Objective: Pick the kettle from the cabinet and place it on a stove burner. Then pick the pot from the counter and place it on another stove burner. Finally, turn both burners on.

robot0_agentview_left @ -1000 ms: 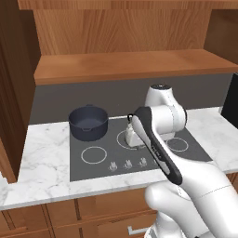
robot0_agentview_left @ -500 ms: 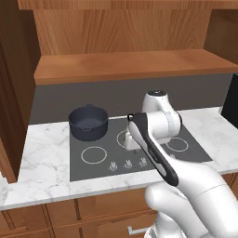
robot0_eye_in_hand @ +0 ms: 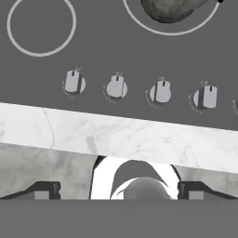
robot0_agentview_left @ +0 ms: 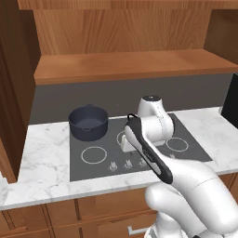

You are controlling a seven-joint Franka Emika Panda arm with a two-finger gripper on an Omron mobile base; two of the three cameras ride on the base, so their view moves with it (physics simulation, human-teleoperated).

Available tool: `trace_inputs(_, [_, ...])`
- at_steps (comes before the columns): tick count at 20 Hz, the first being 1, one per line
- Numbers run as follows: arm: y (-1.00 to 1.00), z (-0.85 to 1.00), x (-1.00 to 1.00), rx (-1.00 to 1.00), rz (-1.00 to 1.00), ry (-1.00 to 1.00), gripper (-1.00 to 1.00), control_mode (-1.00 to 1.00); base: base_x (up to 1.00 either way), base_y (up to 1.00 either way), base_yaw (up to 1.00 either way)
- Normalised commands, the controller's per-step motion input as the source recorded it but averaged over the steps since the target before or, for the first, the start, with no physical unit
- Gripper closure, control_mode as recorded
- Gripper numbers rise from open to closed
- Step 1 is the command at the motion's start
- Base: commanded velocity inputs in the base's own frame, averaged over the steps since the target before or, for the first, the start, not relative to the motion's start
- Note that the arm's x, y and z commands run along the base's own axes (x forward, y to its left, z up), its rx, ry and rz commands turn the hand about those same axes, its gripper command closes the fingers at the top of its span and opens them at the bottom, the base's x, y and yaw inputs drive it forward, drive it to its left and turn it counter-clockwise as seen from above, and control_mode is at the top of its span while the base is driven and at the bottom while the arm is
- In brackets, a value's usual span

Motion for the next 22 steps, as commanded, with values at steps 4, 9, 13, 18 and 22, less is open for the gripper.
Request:
trace_inputs(4, [0.04,-0.17,0.25,0.0,0.0,0.0,-1.0,-1.0,0.0,0.0,0.0])
trace_inputs(9, [0.01,-0.16,0.18,0.0,0.0,0.0,-1.0,-1.0,0.0,0.0,0.0])
trace_inputs(13, [0.0,-0.17,0.14,0.0,0.0,0.0,-1.0,-1.0,0.0,0.0,0.0])
trace_inputs(18, [0.02,-0.18,0.16,0.0,0.0,0.0,-1.0,-1.0,0.0,0.0,0.0])
trace_inputs(22, [0.06,-0.16,0.15,0.0,0.0,0.0,-1.0,-1.0,0.0,0.0,0.0])
